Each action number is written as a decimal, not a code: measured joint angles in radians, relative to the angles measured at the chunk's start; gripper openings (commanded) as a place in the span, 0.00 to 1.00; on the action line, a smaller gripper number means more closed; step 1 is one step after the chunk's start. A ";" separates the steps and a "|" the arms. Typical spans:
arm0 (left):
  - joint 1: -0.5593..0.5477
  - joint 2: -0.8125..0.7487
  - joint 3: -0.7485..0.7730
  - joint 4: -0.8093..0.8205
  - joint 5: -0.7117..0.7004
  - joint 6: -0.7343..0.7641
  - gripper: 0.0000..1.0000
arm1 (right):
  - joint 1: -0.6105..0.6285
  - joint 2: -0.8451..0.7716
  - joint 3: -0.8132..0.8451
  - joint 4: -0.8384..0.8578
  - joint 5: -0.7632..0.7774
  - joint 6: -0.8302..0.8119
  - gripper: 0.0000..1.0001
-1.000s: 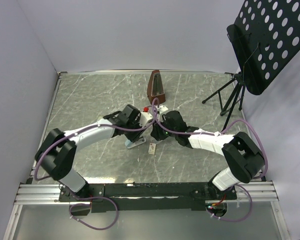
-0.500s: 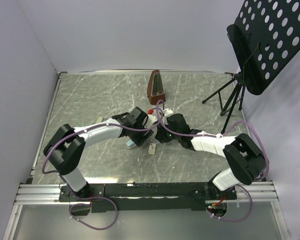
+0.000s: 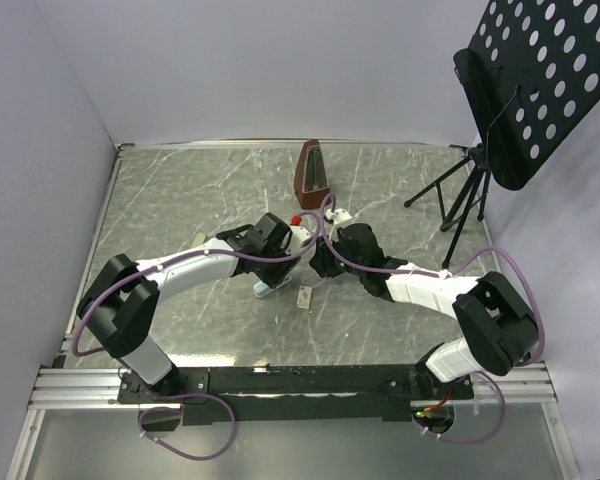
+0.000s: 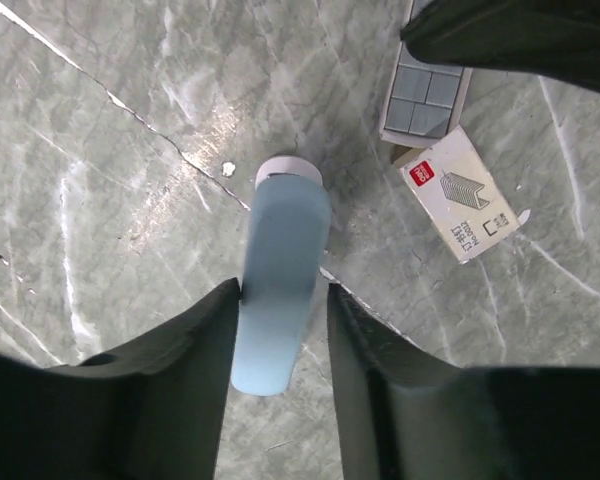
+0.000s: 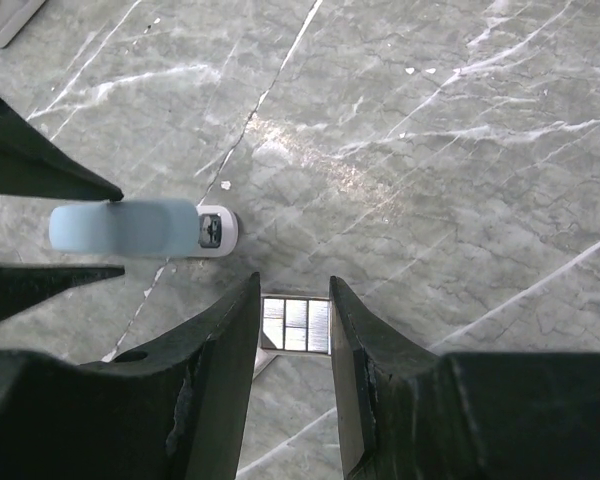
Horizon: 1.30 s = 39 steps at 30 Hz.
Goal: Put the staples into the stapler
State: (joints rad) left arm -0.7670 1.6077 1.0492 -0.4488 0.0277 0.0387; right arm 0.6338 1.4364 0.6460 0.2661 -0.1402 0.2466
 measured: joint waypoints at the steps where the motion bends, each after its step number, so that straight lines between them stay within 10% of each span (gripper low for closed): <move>1: 0.004 0.000 0.000 0.002 0.003 0.002 0.37 | 0.000 0.000 0.000 0.001 0.001 0.000 0.41; 12: 0.027 0.073 0.047 0.032 0.024 0.003 0.14 | -0.001 0.000 0.000 0.003 0.001 0.000 0.41; 27: 0.032 -0.034 0.032 0.035 -0.037 -0.045 0.75 | -0.004 0.000 -0.001 0.004 0.002 0.000 0.41; 39: 0.032 0.013 0.045 0.010 -0.032 -0.045 0.77 | -0.014 -0.028 -0.027 0.023 0.028 0.012 0.41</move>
State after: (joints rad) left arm -0.7345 1.6203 1.0943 -0.4393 -0.0044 -0.0063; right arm 0.6201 1.4082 0.6186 0.2893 -0.1120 0.2584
